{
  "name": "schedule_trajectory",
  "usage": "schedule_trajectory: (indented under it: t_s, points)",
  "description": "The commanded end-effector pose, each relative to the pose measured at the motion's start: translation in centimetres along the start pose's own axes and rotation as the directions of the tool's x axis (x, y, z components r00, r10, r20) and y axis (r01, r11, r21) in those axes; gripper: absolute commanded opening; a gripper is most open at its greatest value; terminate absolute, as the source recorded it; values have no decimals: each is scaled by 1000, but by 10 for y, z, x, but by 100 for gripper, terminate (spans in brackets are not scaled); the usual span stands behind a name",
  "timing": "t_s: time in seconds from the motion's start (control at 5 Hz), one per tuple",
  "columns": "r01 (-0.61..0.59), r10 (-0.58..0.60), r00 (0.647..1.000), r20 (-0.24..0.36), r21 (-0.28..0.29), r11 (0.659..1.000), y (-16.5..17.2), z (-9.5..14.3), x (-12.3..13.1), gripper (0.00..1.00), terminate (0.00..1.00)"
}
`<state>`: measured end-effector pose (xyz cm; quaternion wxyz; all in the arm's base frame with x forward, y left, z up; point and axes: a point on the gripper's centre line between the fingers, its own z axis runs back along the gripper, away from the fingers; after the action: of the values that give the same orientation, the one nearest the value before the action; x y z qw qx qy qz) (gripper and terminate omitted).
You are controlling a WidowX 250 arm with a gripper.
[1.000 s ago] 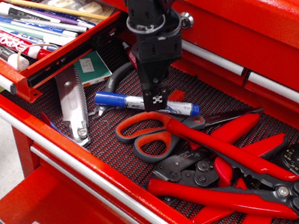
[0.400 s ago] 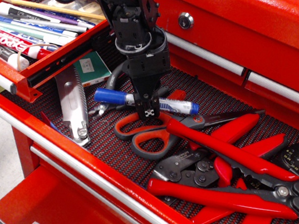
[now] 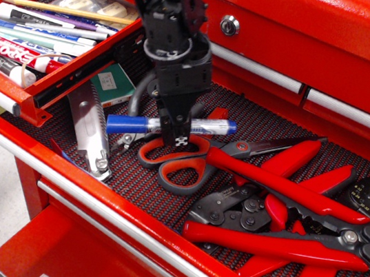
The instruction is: Pick up blue pen and put into drawer
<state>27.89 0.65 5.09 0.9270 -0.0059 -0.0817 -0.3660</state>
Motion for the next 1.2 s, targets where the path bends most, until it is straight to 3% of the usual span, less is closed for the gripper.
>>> schedule_trajectory:
  t_s: [0.0,0.2,0.6,0.8,1.0]
  points:
    - [-25,26,1000,-4,84,996,4,45,14,0,0]
    - [-33,39,998,-44,123,992,13,69,7,0,0]
    - [25,-17,999,-50,162,986,86,112,-29,0,0]
    - [-33,41,999,-31,204,978,103,140,-53,100,0]
    - [-137,133,991,33,153,979,103,133,-70,100,0]
